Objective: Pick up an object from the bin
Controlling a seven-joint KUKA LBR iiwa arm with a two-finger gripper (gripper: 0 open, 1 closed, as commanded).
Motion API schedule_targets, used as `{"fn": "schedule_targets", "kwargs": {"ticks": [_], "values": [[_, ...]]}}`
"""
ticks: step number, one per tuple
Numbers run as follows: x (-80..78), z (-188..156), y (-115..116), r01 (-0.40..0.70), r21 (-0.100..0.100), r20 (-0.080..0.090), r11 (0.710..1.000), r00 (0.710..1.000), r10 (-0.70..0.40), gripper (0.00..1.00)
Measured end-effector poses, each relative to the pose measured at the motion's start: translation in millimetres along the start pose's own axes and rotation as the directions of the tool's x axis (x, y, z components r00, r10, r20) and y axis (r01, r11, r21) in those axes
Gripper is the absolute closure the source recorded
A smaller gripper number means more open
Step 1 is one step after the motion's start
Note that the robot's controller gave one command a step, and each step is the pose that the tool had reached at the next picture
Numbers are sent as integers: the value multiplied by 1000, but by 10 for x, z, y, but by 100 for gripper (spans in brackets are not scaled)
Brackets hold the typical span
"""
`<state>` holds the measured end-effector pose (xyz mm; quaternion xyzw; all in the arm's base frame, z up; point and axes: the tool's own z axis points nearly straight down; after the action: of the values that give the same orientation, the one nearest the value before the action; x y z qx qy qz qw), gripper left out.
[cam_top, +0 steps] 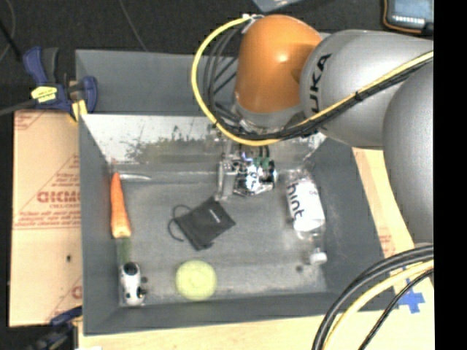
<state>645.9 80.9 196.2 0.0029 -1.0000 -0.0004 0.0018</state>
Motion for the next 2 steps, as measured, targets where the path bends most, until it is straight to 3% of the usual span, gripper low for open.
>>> {"fn": "schedule_targets", "kwargs": {"ticks": [1, 2], "values": [[-13, -54, -2, -1, -1, 8, 1000, 1000, 1, 0], [86, 476, 196, 74, 1, 10, 997, 997, -74, 0]]}}
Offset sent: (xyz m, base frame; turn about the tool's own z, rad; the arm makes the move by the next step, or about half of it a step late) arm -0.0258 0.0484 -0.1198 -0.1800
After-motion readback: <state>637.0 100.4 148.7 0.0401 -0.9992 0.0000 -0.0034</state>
